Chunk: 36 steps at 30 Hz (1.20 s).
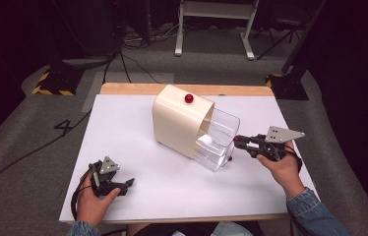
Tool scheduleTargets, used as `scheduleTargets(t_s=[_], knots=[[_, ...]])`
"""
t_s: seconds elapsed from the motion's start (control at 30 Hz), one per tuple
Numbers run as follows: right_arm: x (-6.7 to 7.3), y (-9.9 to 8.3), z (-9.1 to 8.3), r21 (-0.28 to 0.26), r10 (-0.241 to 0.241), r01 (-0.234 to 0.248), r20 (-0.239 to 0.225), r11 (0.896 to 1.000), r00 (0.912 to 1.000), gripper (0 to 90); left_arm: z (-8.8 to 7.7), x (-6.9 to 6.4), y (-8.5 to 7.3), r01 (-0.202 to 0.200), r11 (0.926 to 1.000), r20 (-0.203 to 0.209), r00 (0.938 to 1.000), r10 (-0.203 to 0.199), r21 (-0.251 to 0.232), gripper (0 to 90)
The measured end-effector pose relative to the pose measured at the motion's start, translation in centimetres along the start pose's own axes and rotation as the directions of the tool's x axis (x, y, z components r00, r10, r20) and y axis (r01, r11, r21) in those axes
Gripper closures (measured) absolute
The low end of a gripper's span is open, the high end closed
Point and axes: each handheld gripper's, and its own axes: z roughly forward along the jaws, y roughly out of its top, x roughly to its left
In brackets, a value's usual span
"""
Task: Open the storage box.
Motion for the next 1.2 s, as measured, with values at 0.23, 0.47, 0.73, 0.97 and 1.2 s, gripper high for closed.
scheduleTargets(t_s=[0.23,0.47,0.73,0.97,1.2], knots=[[0.0,-0.5,0.0,0.008,0.005,-0.005,0.003,1.000,1.0000,74.4,0.0,0.0,0.0,0.000,1.0000,0.000,1.0000,0.000,-0.001,16.5],[-0.2,-1.6,0.2,0.049,0.036,-0.037,0.016,0.998,0.9992,63.1,0.0,0.0,0.0,-0.001,1.0000,0.000,1.0000,0.001,-0.001,16.5],[-0.3,-2.2,-0.4,0.049,0.045,-0.047,0.031,0.998,0.9985,58.7,0.0,0.0,0.0,-0.002,1.0000,0.000,1.0000,0.002,0.001,16.5],[-0.5,-3.0,-1.4,0.057,0.055,-0.058,0.054,0.997,0.9970,54.8,0.0,0.0,0.0,-0.001,1.0000,0.000,1.0000,0.001,0.000,16.5],[-0.6,-4.9,-4.3,0.077,0.106,-0.114,0.106,0.990,0.9887,46.3,0.0,0.0,0.0,0.001,1.0000,0.001,1.0000,-0.001,0.001,16.5]])
